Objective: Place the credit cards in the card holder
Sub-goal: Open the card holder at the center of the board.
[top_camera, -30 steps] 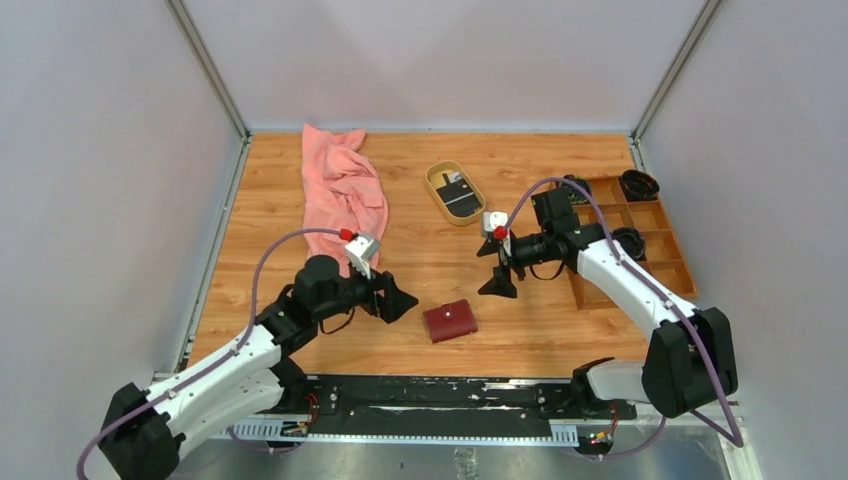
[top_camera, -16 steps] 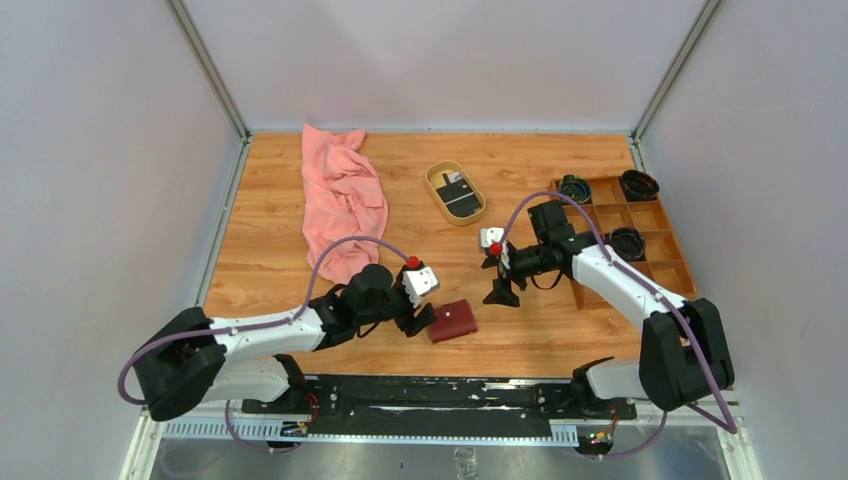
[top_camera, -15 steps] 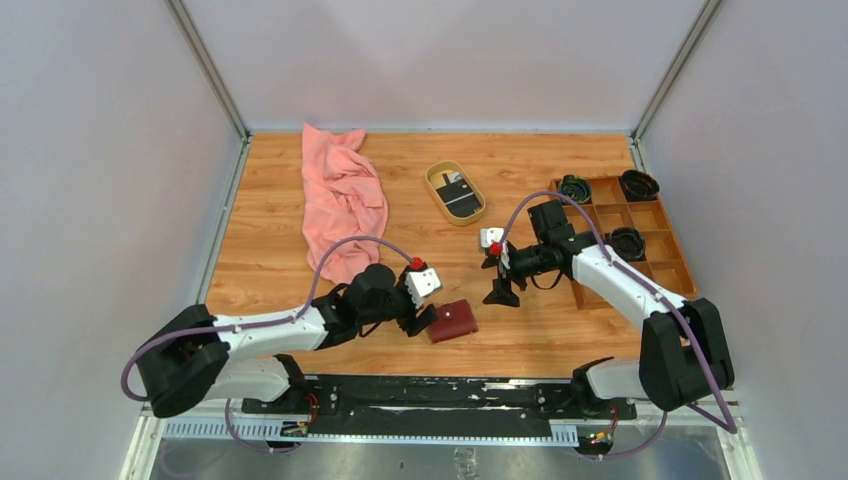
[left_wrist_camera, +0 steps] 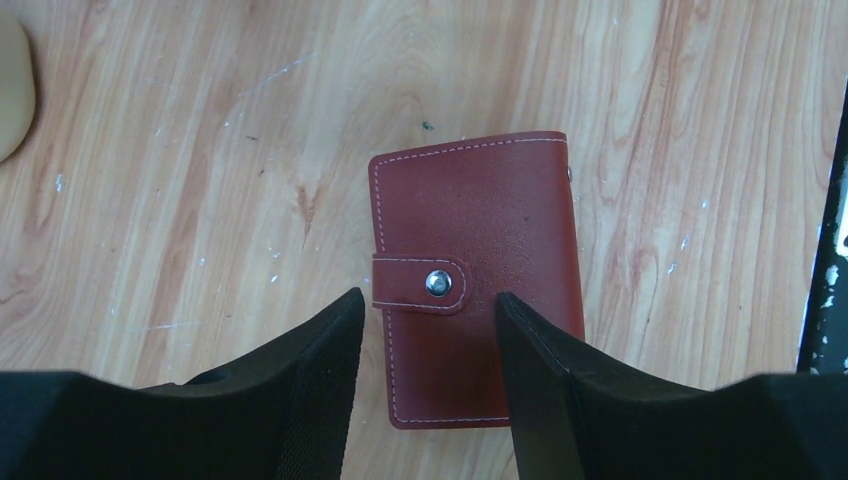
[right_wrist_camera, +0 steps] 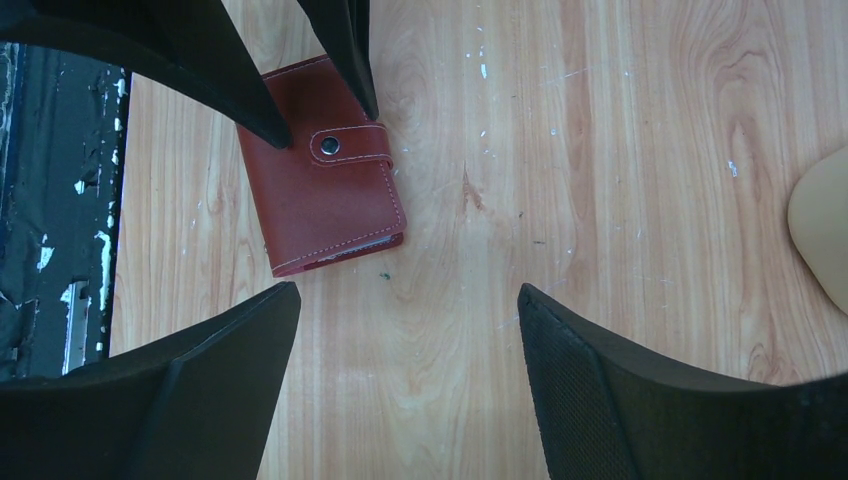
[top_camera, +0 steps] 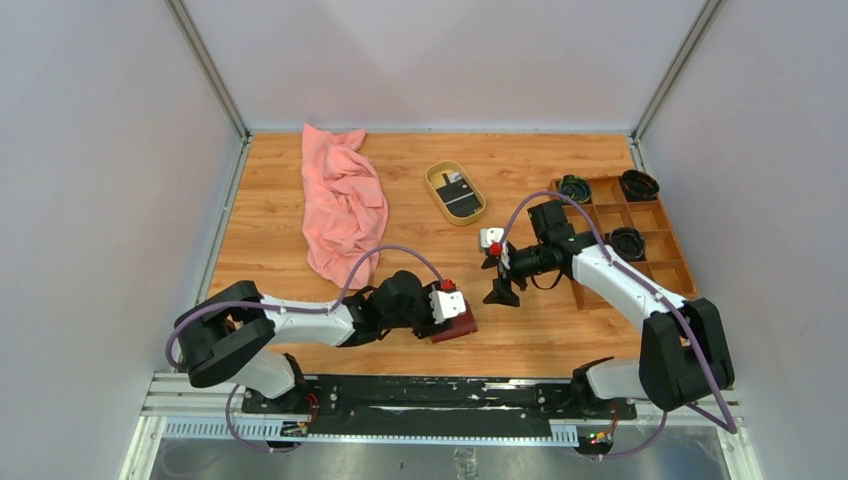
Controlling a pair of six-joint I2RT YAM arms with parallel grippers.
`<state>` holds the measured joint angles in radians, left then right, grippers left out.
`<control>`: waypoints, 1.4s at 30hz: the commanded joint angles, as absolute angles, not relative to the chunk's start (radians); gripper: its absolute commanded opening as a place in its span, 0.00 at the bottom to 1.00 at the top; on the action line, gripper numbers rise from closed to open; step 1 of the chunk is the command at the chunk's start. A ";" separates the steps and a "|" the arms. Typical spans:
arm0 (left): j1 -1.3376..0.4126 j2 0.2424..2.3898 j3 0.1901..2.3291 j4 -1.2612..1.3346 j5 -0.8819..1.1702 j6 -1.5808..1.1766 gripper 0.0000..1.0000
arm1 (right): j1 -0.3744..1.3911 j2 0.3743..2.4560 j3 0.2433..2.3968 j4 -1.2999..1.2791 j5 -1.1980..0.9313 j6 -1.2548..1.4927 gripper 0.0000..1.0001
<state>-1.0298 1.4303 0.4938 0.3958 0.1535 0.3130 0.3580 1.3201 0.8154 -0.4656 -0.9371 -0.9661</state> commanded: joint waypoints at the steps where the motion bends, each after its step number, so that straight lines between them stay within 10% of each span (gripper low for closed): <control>1: -1.042 1.474 0.526 0.433 0.147 0.373 0.55 | 0.368 1.326 0.829 -0.495 -0.952 -0.989 0.83; 8: -1.045 1.542 0.554 0.431 0.133 0.386 0.48 | 0.369 1.330 0.834 -0.511 -0.961 -0.995 0.83; 21: -1.037 1.537 0.541 0.428 0.079 0.347 0.00 | 0.369 1.325 0.833 -0.529 -0.968 -1.020 0.82; 42: -0.967 1.465 0.560 0.433 0.050 -0.141 0.00 | 0.403 1.619 0.960 -0.364 -0.902 -0.346 0.80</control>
